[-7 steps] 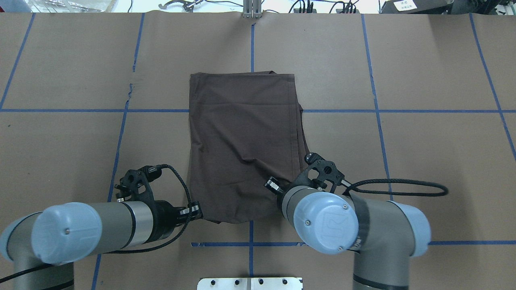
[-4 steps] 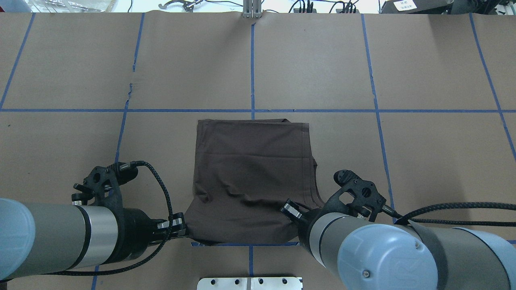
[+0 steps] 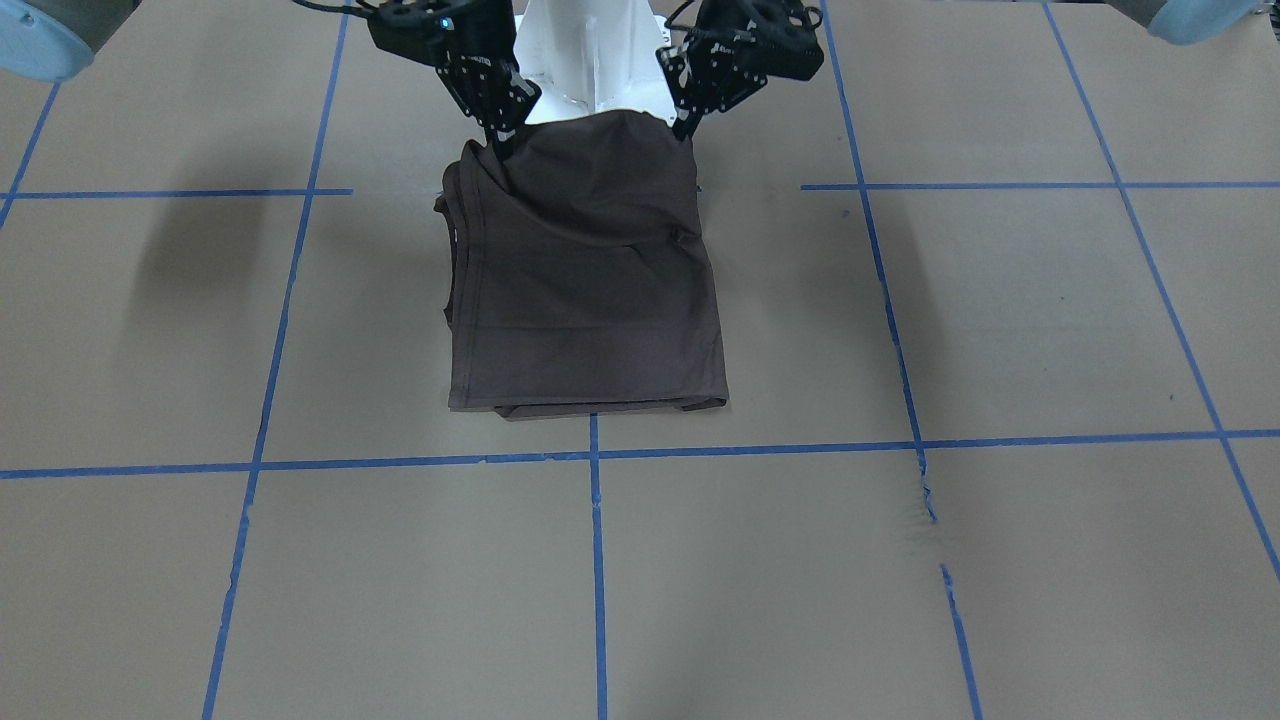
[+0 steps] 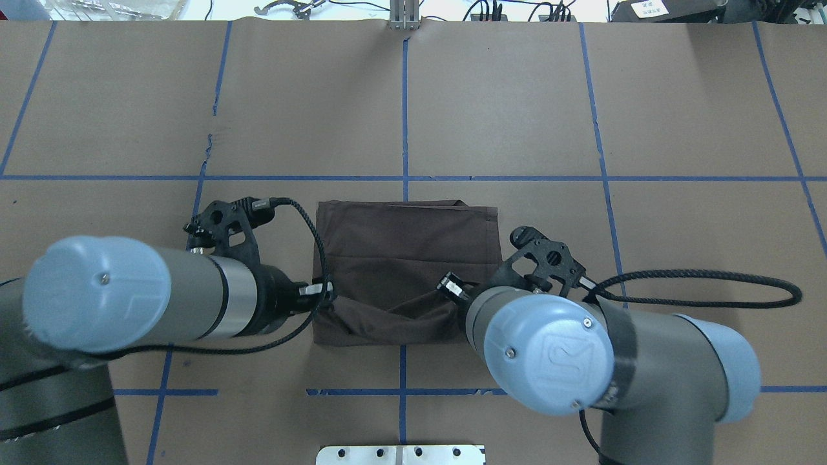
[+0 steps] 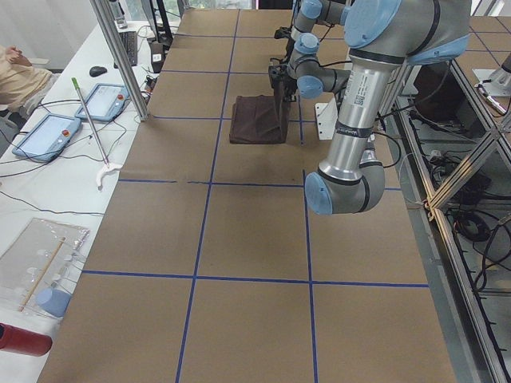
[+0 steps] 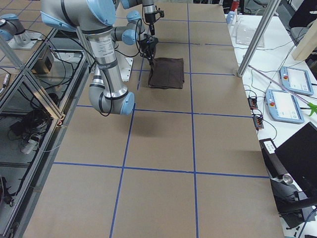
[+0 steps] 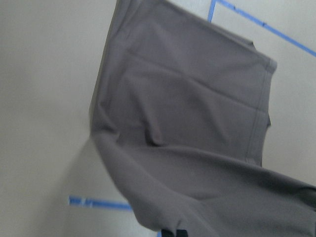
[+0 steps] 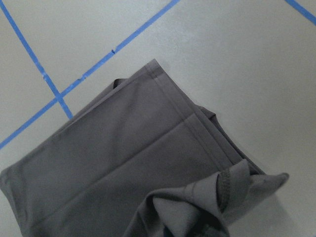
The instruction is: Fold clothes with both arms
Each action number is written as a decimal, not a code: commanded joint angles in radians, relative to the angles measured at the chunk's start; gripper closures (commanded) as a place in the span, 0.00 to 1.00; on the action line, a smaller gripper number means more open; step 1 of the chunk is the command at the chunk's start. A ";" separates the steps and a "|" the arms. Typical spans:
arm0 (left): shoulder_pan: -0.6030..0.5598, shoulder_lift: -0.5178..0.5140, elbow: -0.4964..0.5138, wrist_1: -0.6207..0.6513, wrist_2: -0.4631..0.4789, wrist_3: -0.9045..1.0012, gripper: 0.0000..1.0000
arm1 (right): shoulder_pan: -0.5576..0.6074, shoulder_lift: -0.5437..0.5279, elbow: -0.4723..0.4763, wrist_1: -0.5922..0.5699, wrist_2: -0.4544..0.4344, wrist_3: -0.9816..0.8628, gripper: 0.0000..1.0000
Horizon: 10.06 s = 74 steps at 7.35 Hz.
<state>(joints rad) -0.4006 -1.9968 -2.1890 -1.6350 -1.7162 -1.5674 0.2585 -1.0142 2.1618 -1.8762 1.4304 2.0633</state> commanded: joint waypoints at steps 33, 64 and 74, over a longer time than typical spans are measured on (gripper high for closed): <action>-0.298 -0.071 0.703 -0.301 0.075 0.637 0.00 | 0.485 0.151 -0.728 0.350 0.292 -0.855 0.00; -1.150 0.644 0.333 0.086 -0.617 1.736 0.00 | 1.343 -0.753 -0.347 0.227 0.864 -2.033 0.00; -1.149 0.638 0.382 0.027 -0.602 1.736 0.00 | 1.341 -0.753 -0.349 0.227 0.864 -2.031 0.00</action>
<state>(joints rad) -1.5493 -1.3597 -1.8064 -1.6076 -2.3140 0.1688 1.6012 -1.7678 1.8145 -1.6490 2.2948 0.0322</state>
